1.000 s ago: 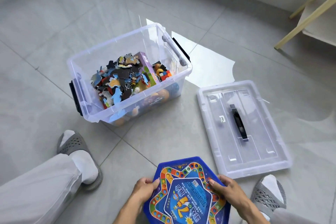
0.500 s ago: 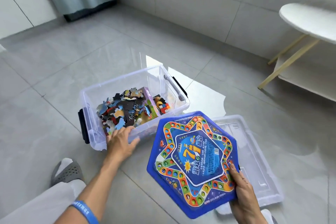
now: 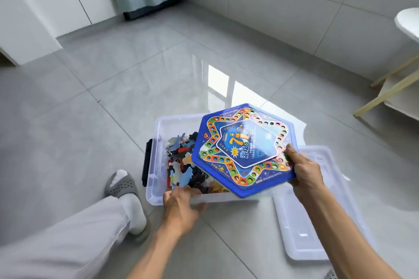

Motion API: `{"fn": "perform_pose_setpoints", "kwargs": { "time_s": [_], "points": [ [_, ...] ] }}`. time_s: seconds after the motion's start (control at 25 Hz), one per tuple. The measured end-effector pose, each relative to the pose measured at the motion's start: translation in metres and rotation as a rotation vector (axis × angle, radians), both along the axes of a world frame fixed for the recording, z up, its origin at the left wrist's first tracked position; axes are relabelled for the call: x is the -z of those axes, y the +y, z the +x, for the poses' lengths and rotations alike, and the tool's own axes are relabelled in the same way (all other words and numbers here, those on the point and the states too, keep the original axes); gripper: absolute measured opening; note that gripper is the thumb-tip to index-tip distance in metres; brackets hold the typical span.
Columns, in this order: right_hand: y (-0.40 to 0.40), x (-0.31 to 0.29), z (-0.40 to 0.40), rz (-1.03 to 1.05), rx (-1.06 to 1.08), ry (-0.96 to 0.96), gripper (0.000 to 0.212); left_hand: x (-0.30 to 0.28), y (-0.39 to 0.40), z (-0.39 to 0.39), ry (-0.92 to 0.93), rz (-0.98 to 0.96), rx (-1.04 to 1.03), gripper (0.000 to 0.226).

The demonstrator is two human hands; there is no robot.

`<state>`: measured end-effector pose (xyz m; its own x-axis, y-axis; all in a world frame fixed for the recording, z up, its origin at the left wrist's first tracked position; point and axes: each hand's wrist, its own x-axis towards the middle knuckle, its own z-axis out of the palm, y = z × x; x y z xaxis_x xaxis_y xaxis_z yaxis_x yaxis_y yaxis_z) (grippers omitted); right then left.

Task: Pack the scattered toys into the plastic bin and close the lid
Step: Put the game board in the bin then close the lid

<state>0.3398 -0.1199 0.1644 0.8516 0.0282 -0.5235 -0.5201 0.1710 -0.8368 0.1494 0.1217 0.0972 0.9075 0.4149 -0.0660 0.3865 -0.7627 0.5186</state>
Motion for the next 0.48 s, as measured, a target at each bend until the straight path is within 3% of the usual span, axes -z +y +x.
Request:
{"fn": "perform_pose_setpoints", "kwargs": {
  "time_s": [0.2,0.48],
  "points": [
    [0.036,0.03,0.012,-0.128,-0.146,0.031,0.047,0.001,-0.006,-0.02,-0.096,0.008,-0.02,0.046],
    [0.037,0.048,0.012,-0.04,-0.334,-0.02,0.041,0.002,-0.014,-0.018,-0.168,0.095,-0.039,0.056]
  ]
}}
